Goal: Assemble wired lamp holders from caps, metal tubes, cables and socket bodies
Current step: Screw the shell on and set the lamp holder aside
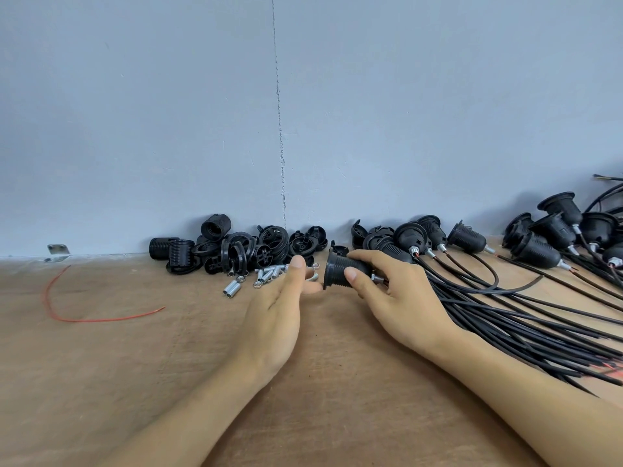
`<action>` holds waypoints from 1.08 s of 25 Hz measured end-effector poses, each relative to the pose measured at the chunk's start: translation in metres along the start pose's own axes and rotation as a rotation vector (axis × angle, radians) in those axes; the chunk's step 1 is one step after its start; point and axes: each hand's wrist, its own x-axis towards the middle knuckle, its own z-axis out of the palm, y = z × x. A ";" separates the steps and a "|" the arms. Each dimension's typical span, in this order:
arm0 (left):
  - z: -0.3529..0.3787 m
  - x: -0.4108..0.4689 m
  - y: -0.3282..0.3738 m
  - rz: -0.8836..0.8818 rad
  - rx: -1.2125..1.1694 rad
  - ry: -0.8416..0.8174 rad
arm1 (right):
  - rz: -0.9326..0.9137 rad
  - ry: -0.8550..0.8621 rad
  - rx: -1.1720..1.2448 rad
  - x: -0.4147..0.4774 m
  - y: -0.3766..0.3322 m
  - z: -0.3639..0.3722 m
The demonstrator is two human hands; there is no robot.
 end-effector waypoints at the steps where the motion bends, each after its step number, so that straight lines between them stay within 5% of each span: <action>1: 0.000 0.000 0.000 -0.014 0.015 -0.022 | -0.014 -0.016 0.002 0.000 0.000 0.000; 10: -0.003 0.007 -0.003 -0.072 -0.168 -0.010 | -0.105 -0.131 0.014 -0.002 -0.001 0.003; 18: 0.000 0.006 -0.005 -0.051 -0.057 -0.011 | 0.006 0.038 -0.010 0.002 0.006 0.002; 27: -0.001 0.009 -0.008 -0.150 -0.017 -0.023 | -0.129 -0.144 0.059 -0.003 -0.004 0.002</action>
